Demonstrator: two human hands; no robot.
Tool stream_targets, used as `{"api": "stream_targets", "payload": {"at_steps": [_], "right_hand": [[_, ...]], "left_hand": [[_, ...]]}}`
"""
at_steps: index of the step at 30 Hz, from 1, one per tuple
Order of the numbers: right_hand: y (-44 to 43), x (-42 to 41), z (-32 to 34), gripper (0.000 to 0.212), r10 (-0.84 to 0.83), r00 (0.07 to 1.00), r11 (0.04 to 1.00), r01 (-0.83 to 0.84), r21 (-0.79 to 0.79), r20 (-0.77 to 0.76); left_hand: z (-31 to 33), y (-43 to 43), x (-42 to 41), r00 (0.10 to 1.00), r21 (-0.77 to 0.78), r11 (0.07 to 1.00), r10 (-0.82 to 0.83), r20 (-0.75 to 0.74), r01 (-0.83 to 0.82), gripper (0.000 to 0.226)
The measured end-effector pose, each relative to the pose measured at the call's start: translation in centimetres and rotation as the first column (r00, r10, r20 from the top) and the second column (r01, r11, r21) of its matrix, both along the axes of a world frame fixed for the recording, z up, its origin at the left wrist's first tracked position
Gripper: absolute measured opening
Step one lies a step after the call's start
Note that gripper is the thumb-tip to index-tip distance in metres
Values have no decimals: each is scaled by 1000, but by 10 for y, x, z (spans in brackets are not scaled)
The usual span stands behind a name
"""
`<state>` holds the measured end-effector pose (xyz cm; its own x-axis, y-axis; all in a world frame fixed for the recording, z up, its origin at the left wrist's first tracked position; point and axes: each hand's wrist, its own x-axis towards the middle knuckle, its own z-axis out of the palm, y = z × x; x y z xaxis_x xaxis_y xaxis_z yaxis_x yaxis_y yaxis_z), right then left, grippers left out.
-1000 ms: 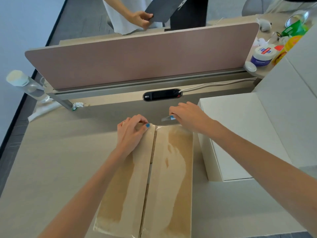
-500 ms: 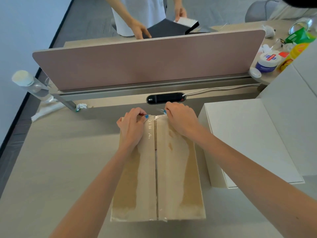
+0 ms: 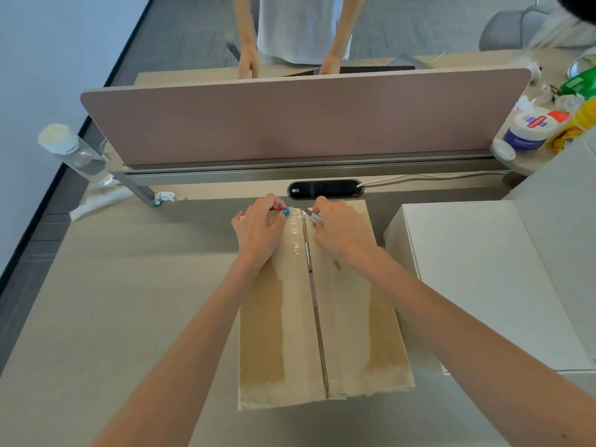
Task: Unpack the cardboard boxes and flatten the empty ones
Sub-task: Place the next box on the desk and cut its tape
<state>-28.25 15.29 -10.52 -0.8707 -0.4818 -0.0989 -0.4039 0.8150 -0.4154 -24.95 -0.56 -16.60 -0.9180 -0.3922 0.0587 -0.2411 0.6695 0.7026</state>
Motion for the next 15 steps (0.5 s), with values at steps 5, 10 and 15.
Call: {"api": "stream_targets", "payload": {"at_steps": [5, 10, 15], "right_hand": [[-6, 3, 5, 17, 0, 1000, 1000, 0, 8, 12], [-11, 6, 9, 19, -4, 999, 999, 3, 38, 35], [-5, 21, 11, 22, 3, 1000, 998, -5, 66, 30]], "left_hand": [[-1, 2, 1, 1000, -39, 999, 4, -5, -4, 16], [-5, 3, 1, 999, -90, 996, 19, -30, -22, 17], [-8, 3, 0, 999, -92, 995, 29, -31, -32, 18]]}}
